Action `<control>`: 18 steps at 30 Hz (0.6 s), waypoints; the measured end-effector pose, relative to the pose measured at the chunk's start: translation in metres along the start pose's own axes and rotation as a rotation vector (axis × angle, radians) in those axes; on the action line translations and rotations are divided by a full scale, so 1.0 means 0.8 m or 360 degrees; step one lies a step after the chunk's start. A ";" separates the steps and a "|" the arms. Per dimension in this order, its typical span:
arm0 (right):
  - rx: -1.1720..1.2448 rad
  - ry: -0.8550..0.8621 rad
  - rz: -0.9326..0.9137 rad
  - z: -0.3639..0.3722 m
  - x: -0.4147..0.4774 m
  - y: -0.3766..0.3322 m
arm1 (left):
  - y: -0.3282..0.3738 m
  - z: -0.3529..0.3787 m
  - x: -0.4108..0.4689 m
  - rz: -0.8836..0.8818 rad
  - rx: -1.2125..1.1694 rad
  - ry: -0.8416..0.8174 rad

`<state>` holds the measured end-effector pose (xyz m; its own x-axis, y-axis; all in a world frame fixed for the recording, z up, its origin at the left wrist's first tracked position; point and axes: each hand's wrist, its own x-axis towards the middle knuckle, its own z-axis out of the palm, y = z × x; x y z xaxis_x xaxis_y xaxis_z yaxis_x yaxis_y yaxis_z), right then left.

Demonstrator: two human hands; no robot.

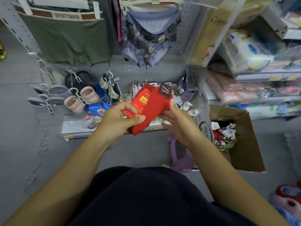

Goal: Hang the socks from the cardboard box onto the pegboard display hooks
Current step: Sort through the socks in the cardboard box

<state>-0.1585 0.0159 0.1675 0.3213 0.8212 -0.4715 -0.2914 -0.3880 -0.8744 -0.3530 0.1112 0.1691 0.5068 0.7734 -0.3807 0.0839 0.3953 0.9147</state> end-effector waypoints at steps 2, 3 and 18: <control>0.0179 0.0142 -0.0026 0.012 0.017 -0.012 | 0.004 -0.001 -0.008 0.0038 0.0095 -0.0065; 0.0189 0.0219 -0.0063 0.016 0.023 -0.016 | 0.006 -0.002 -0.012 0.0064 0.0134 -0.0078; -0.0240 0.0261 -0.0565 0.029 0.020 -0.044 | 0.043 -0.023 -0.010 0.0320 0.0249 0.0328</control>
<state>-0.1640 0.0524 0.1939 0.5210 0.8421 -0.1394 -0.0055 -0.1600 -0.9871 -0.3701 0.1277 0.2009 0.3439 0.9185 -0.1951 0.1385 0.1558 0.9780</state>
